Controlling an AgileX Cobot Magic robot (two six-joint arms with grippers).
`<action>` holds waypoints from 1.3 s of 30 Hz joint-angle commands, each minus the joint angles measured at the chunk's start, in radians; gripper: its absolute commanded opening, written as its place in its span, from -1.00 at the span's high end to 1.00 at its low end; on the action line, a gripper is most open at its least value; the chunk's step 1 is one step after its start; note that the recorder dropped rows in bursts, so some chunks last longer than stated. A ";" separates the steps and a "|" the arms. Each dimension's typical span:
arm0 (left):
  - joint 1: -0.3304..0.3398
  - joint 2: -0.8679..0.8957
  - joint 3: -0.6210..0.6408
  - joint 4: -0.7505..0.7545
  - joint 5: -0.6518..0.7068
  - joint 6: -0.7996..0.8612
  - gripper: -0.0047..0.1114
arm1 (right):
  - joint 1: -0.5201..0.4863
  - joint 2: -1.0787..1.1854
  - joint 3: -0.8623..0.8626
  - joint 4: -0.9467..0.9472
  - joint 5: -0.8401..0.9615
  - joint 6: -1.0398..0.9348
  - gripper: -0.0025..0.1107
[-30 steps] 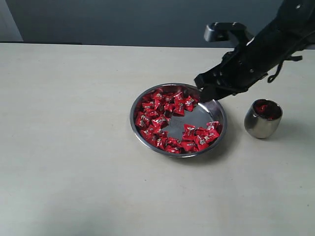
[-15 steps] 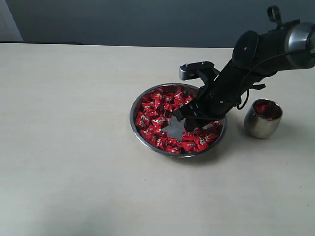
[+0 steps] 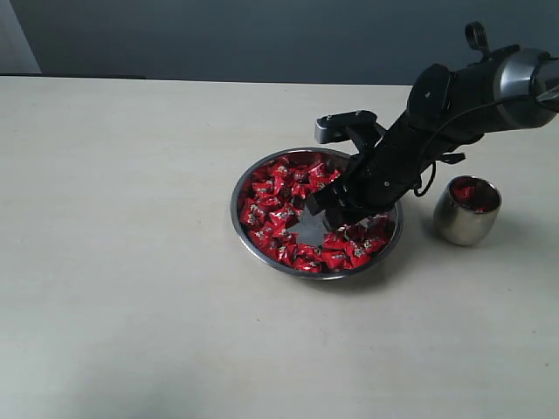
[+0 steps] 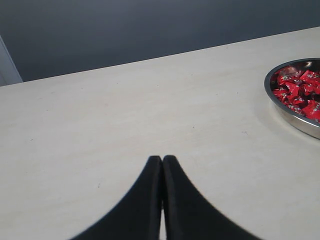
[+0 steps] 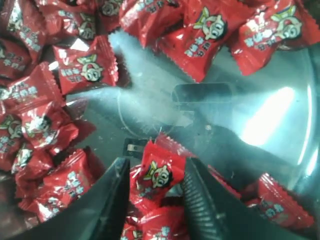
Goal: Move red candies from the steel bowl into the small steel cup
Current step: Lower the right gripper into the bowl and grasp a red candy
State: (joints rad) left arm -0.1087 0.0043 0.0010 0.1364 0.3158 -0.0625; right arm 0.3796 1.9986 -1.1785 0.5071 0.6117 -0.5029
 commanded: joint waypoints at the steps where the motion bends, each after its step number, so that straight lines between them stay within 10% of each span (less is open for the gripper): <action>1: -0.003 -0.004 -0.001 -0.001 -0.006 -0.006 0.91 | 0.000 0.000 -0.004 -0.003 0.007 -0.033 0.18; 39: -0.003 -0.004 -0.001 -0.001 -0.006 -0.006 0.91 | 0.000 -0.017 -0.004 -0.168 0.032 0.009 0.15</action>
State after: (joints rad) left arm -0.1087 0.0043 0.0010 0.1364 0.3158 -0.0625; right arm 0.3796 1.9922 -1.1785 0.3498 0.6258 -0.4964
